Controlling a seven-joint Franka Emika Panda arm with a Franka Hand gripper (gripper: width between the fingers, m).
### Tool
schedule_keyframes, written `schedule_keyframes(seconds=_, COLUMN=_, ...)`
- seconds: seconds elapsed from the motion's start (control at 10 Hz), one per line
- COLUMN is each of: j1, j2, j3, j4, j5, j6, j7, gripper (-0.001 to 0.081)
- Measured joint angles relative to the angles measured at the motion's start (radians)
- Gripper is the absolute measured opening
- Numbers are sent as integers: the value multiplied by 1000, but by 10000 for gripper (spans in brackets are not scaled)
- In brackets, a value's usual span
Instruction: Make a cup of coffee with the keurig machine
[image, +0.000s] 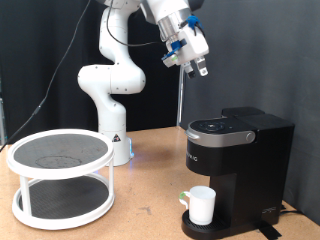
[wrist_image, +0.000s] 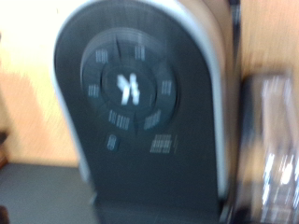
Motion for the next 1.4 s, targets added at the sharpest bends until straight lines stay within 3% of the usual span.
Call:
schedule_keyframes(seconds=0.2, j1=-28, j2=29, j3=62, j4=77, j5=-159, j6=-72, j7=39, gripper=734)
schedule_keyframes(seconds=0.5, j1=-54, j2=78, j3=116, j4=156, j5=-246, j6=-39, j7=100, gripper=734)
schedule_keyframes(seconds=1.4, j1=-67, j2=250, j3=139, j4=197, j5=-250, j6=29, j7=122, gripper=734)
